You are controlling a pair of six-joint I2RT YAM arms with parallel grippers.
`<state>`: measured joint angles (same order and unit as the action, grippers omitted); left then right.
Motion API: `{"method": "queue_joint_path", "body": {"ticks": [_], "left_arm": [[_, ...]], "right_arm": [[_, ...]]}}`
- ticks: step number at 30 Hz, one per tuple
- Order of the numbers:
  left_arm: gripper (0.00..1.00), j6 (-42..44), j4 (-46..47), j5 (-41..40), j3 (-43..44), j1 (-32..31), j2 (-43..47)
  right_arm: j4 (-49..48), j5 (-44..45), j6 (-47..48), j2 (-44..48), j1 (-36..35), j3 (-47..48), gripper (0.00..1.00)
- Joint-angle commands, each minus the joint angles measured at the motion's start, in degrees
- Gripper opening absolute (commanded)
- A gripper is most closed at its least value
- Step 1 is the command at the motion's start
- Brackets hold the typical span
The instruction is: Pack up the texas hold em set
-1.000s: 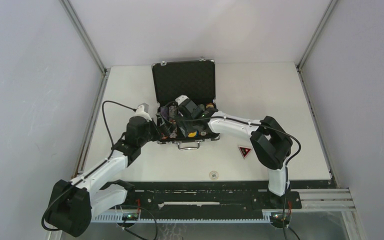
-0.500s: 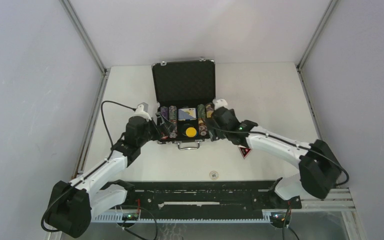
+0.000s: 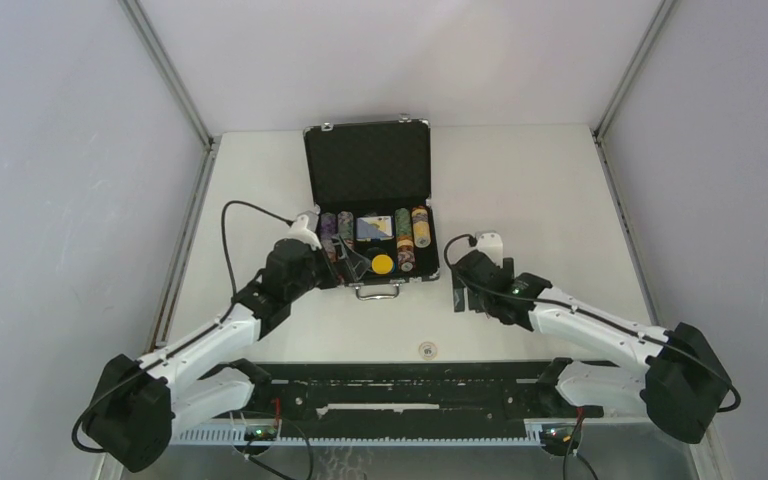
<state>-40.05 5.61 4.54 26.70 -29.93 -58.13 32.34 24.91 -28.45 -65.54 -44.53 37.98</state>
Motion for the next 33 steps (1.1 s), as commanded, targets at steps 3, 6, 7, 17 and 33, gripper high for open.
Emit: {"method": "queue_joint_path", "body": {"ticks": [3, 6, 7, 17, 33], "left_arm": [[1.0, 3.24, -1.02, -7.44, 3.17, -5.41, 1.23], [0.99, 3.21, -2.85, -11.19, 2.71, -8.55, 3.1], [0.98, 2.65, -2.93, -11.81, 2.06, -10.09, 3.86], [0.95, -6.47, -2.41, -19.98, -8.54, -21.58, 11.35], [0.94, -6.41, -1.83, -23.06, -11.98, -23.77, 11.88]], "right_arm": [[0.52, 2.24, -7.61, 1.51, -13.36, 0.73, 0.83], [1.48, 6.44, -11.08, -1.16, -22.15, 2.37, 0.79], [1.91, 7.01, -12.51, -2.43, -23.74, 3.05, 0.75], [-2.08, 7.52, -12.86, -11.68, -33.52, 4.22, 0.83], [-7.84, 5.3, -13.21, -12.65, -28.47, 0.05, 0.11]]}}
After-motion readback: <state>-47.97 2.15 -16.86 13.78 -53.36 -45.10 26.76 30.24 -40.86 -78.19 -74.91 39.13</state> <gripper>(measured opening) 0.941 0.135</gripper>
